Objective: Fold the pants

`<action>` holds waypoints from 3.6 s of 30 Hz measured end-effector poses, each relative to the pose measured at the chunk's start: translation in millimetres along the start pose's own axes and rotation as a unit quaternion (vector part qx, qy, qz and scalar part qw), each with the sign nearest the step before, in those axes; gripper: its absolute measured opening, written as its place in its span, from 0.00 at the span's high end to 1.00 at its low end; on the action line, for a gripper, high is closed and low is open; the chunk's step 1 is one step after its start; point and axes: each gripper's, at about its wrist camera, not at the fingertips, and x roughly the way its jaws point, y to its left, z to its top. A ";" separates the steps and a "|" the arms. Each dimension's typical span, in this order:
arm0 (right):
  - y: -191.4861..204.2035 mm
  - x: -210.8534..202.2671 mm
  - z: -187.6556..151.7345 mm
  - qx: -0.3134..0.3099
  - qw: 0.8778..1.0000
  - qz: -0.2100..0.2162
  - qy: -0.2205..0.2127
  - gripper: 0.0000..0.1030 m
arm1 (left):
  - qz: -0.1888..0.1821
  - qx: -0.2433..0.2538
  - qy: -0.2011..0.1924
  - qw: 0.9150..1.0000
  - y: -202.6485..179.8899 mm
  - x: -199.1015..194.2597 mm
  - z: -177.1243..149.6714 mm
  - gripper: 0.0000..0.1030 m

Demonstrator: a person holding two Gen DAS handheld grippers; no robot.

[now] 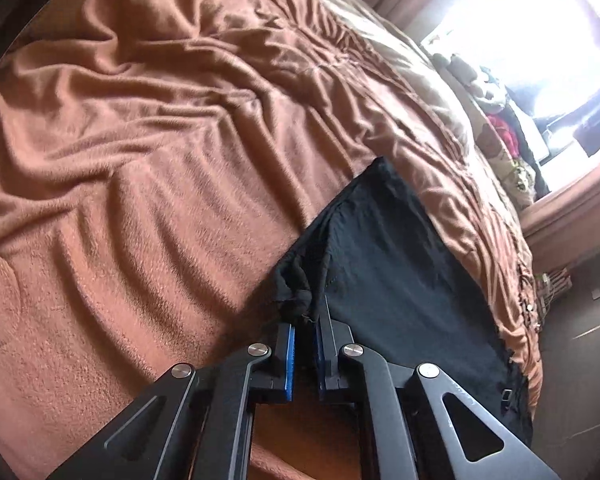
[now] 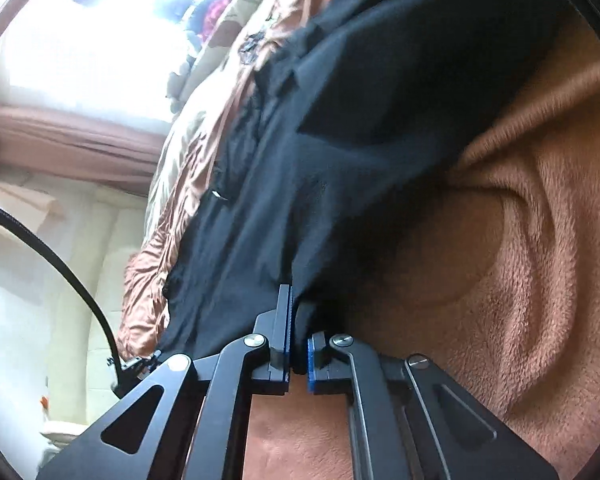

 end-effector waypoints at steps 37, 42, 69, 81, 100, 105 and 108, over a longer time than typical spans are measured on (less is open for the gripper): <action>37.2 -50.6 -39.5 -0.097 0.995 -0.006 0.030 0.99 | -0.019 -0.045 -0.037 0.998 86.5 -162.1 -67.9 0.92; 44.3 -47.2 -47.7 -0.109 0.993 -0.005 0.036 0.99 | -0.024 -0.055 -0.046 0.997 110.5 -181.5 -75.1 0.92; 76.0 1.6 -88.1 -0.139 0.986 -0.025 0.093 0.99 | -0.002 -0.110 -0.044 0.993 240.6 -227.3 -94.9 0.92; 68.8 -18.9 -69.5 -0.149 0.985 -0.037 0.080 0.41 | 0.028 -0.122 -0.023 0.992 243.9 -212.1 -97.6 0.84; -41.8 -112.3 12.4 -0.020 0.993 -0.075 -0.087 0.41 | 0.053 -0.080 -0.019 0.995 205.6 -212.8 -127.4 0.41; -60.9 -114.5 24.8 0.014 0.992 -0.075 -0.104 0.41 | 0.060 -0.064 -0.035 0.996 190.3 -216.5 -135.0 0.29; -68.8 -108.4 25.1 0.031 0.992 -0.064 -0.107 0.42 | 0.065 -0.049 -0.043 0.996 181.0 -219.3 -140.0 0.27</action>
